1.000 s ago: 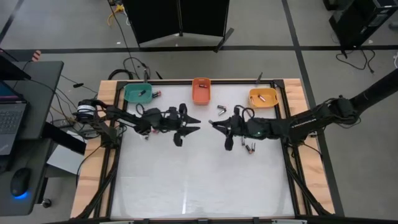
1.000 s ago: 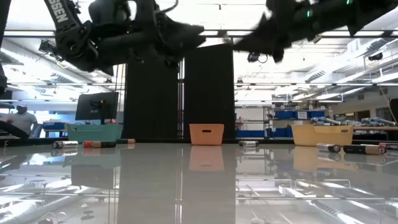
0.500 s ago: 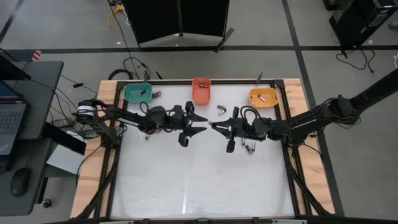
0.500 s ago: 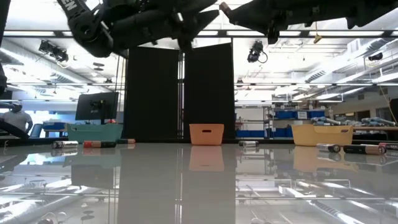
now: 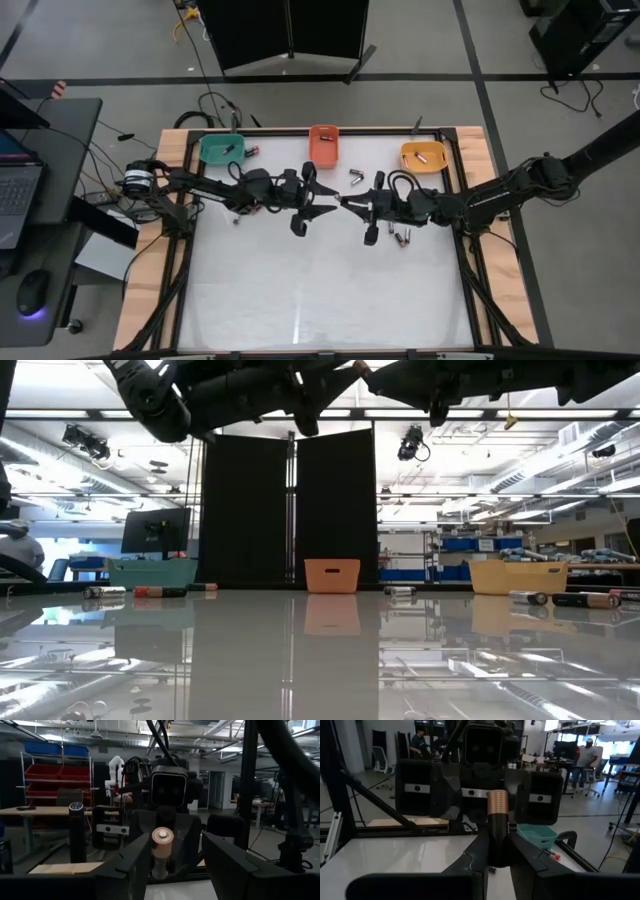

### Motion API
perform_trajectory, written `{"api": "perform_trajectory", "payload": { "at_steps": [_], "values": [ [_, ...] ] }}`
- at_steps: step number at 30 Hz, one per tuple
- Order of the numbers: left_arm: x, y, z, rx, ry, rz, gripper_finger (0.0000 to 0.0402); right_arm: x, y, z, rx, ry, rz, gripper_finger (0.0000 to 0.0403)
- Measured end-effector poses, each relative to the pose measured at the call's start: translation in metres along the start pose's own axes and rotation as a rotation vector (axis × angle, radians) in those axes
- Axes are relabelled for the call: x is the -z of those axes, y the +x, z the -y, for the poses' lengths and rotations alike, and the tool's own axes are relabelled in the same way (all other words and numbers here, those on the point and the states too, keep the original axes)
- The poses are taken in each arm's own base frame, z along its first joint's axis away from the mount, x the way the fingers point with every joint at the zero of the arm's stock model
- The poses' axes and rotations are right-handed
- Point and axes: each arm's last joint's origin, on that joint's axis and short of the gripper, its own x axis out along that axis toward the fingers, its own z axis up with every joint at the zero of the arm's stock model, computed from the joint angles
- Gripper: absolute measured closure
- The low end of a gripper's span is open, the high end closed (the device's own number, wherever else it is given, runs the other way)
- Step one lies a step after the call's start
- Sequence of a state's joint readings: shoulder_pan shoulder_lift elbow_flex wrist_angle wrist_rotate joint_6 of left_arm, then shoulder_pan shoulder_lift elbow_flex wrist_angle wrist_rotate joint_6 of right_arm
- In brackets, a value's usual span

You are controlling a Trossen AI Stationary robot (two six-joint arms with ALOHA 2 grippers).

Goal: Sort batteries
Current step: Put the top right copper battery into the green container

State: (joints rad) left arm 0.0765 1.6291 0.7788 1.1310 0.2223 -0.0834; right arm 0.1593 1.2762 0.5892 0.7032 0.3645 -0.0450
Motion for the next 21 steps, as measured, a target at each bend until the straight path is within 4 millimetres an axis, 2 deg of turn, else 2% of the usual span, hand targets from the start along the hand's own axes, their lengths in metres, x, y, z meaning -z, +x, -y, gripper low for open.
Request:
{"api": "perform_trajectory", "payload": {
  "at_steps": [9,21],
  "values": [
    [-0.002,0.002,0.0,0.0,0.006,0.004,0.0218,-0.001,0.0,0.0,0.001,-0.006,0.014,0.0344],
    [0.006,0.023,-0.004,0.065,0.011,0.019,0.0227,-0.002,0.0,-0.001,-0.008,-0.025,0.015,0.0344]
  ]
}}
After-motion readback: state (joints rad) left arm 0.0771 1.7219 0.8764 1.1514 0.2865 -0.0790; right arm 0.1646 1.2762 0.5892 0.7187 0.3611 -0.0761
